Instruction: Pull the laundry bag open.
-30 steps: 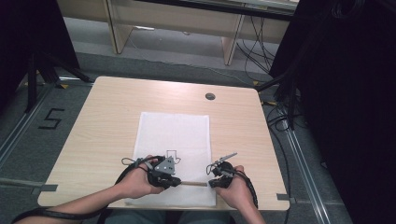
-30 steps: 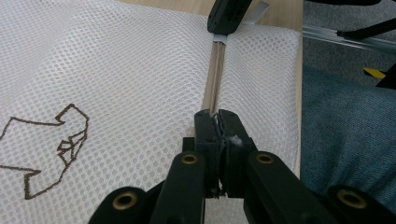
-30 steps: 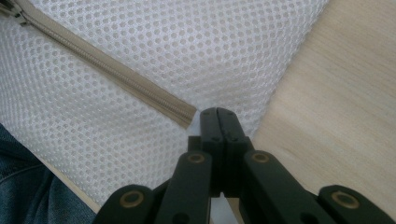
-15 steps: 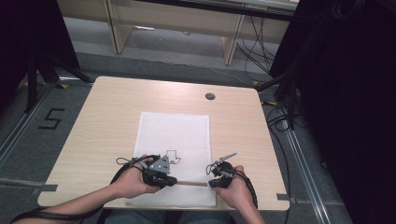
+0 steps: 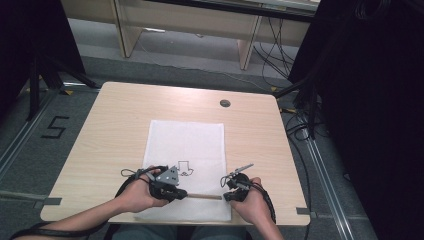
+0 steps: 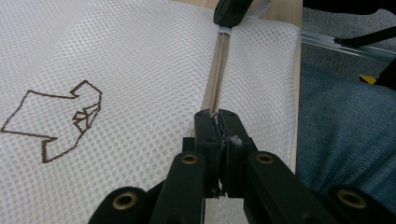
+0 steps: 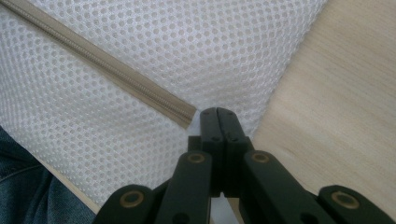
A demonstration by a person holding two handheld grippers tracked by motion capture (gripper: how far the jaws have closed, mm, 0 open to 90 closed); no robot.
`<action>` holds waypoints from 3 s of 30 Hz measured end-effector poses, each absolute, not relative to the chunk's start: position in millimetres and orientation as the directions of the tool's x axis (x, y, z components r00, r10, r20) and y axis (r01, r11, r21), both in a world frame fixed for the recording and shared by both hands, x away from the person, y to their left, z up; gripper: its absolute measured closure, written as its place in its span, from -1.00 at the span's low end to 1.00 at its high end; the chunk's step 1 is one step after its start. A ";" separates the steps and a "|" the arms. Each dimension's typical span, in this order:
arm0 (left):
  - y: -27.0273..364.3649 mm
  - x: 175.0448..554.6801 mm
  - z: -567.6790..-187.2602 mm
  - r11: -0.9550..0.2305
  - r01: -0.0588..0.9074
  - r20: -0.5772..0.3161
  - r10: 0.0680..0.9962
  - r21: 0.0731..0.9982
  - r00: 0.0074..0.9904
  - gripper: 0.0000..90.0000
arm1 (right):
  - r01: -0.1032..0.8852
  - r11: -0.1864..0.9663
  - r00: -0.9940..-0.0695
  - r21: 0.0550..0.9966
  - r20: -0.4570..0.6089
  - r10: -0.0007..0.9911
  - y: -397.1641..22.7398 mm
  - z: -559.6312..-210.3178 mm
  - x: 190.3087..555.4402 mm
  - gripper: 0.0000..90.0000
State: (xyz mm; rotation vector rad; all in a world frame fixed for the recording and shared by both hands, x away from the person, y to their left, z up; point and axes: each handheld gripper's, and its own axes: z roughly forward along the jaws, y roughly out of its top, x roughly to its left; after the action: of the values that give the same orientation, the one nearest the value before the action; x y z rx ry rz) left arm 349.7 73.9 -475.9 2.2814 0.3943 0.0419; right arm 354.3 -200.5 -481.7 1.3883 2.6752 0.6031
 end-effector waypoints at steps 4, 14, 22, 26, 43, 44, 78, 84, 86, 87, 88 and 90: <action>79.7 349.3 -474.2 -0.626 0.272 -0.096 0.301 0.731 0.949 0.94 | 0.771 0.517 -0.591 0.373 0.114 0.798 -200.2 -481.7 353.9 1.00; 87.7 346.2 -475.6 -0.614 0.291 -0.112 0.313 0.733 0.943 0.94 | 0.777 0.512 -0.584 0.367 0.116 0.803 -199.5 -481.2 353.3 1.00; 98.5 345.8 -474.4 -0.621 0.290 -0.104 0.318 0.728 0.942 0.94 | 0.776 0.512 -0.585 0.367 0.116 0.803 -199.6 -481.3 353.5 1.00; 102.5 344.7 -475.0 -0.616 0.304 -0.112 0.330 0.727 0.937 0.94 | 0.777 0.512 -0.585 0.367 0.116 0.803 -199.8 -481.3 353.5 1.00; 121.4 341.7 -474.2 -0.600 0.329 -0.124 0.356 0.729 0.926 0.94 | 0.786 0.503 -0.572 0.360 0.114 0.812 -199.5 -480.9 352.6 1.00; 122.7 342.9 -474.7 -0.607 0.309 -0.108 0.344 0.732 0.933 0.94 | 0.785 0.503 -0.573 0.361 0.113 0.812 -199.5 -480.8 352.5 1.00; 205.4 344.1 -487.1 -0.602 0.491 -0.150 0.526 0.629 0.837 0.94 | 0.777 0.512 -0.584 0.366 0.113 0.804 -199.1 -481.1 353.2 1.00; 215.3 342.5 -489.7 -0.576 0.506 -0.156 0.548 0.642 0.822 0.94 | 0.778 0.510 -0.581 0.367 0.111 0.807 -198.8 -481.3 353.0 1.00; 214.7 342.3 -489.5 -0.598 0.500 -0.136 0.549 0.626 0.825 0.94 | 0.784 0.505 -0.575 0.360 0.116 0.810 -199.8 -480.8 352.8 1.00; 215.7 342.5 -489.3 -0.638 0.487 -0.108 0.537 0.596 0.836 0.94 | 0.784 0.505 -0.575 0.360 0.116 0.810 -199.8 -480.8 352.8 1.00; 217.5 343.0 -490.4 -0.653 0.489 -0.107 0.533 0.578 0.839 0.94 | 0.784 0.506 -0.576 0.360 0.116 0.809 -200.0 -480.9 353.0 1.00; 220.5 343.5 -490.1 -0.659 0.494 -0.105 0.538 0.567 0.837 0.93 | 0.788 0.496 -0.571 0.364 0.130 0.811 -200.9 -481.2 353.1 1.00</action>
State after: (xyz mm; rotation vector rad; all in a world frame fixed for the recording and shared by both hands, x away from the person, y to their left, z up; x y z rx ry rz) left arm 343.5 220.5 -490.1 2.4152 0.7526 0.0959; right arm 353.1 -200.9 -481.2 1.4267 2.6667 0.6013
